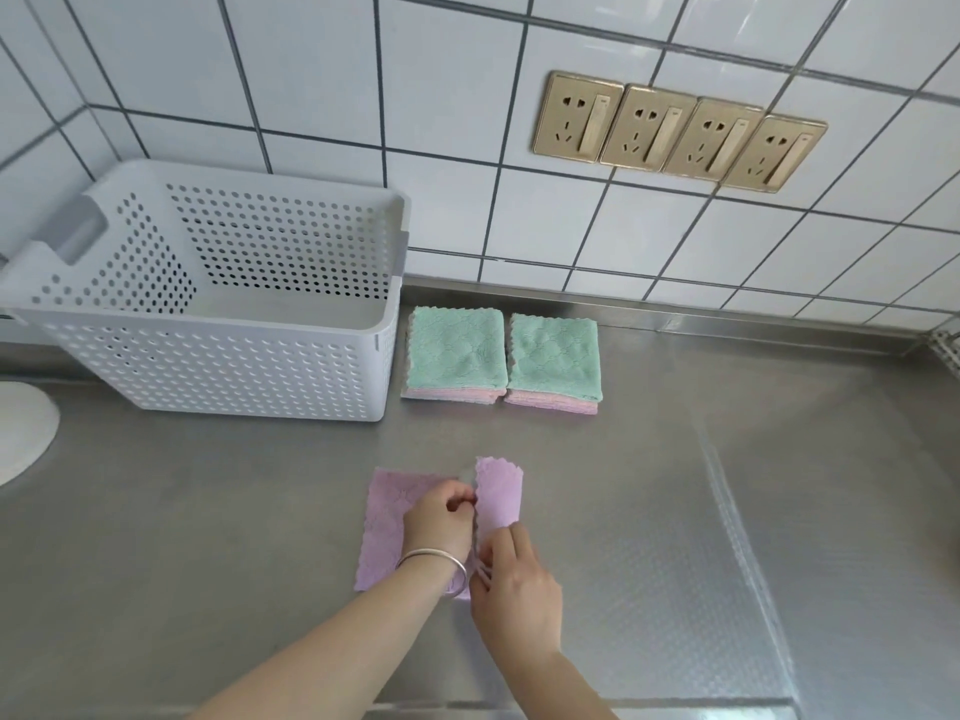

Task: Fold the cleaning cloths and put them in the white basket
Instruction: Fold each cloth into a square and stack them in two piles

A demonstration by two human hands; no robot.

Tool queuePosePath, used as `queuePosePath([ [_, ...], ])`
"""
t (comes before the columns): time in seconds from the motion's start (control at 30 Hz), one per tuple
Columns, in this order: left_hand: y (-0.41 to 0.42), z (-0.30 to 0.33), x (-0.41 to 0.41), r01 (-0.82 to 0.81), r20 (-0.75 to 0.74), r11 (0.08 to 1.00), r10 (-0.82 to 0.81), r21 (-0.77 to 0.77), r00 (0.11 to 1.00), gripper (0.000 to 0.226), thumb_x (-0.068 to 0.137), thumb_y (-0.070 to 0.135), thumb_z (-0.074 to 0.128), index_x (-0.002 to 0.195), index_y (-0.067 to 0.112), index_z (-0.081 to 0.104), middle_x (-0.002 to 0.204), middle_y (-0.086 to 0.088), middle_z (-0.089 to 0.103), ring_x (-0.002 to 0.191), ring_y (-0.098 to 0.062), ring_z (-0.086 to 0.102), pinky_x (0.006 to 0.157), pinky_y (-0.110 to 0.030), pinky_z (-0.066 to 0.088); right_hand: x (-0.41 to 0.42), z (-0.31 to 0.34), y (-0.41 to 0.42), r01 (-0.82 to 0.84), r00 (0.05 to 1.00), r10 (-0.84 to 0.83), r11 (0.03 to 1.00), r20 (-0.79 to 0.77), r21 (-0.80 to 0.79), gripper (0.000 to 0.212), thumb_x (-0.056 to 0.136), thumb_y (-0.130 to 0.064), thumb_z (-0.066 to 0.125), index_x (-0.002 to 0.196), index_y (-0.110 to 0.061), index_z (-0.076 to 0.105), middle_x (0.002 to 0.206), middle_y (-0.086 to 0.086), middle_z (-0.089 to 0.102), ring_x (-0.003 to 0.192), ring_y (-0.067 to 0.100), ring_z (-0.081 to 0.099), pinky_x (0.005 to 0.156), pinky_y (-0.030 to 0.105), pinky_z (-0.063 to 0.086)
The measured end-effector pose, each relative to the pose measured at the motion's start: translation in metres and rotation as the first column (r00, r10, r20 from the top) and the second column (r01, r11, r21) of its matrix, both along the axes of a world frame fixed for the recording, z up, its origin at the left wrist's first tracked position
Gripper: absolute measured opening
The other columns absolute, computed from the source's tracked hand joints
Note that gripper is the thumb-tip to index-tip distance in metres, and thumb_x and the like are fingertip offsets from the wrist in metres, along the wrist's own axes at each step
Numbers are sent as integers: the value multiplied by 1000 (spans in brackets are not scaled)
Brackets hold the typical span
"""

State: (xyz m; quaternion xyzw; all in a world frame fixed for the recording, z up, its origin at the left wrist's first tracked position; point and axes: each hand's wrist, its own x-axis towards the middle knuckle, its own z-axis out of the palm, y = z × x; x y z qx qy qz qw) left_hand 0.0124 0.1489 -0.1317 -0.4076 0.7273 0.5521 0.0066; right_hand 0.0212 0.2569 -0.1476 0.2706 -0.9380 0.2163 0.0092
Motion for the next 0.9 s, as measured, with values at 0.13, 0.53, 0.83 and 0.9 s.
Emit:
queuePosePath([
  [0.13,-2,3,2,-81,19,996,80,25,997,23,83,28,56,66,13,58,60,-1,52,66,-19,44,56,-19,35,1,-8,-4,-153,962,134,986,-239,-62,21,60,-14,49,71,-22,34,73,-8,36,61,14,39,46,18,27],
  [0.53,-59,-15,28,-116,125,964,149,-241,981,13,85,26,57,76,18,58,91,-12,69,91,-32,61,75,-30,44,-3,-46,-4,-258,966,254,932,50,253,95,39,-24,74,130,-20,44,140,-2,45,127,17,36,95,35,49],
  [0.83,-74,-27,28,-193,122,960,220,-204,968,15,85,22,59,90,9,65,93,-12,69,88,-29,60,73,-26,38,2,-57,-12,-237,971,229,919,62,314,79,59,-14,25,138,-21,37,141,-1,35,128,18,35,102,39,29],
  [0.9,-73,-23,24,-160,91,965,182,-206,979,13,85,22,59,88,11,64,86,-7,66,81,-23,55,70,-23,35,2,-60,-11,-226,974,216,923,66,311,89,61,-14,25,149,-20,14,146,0,31,132,19,32,104,36,36],
])
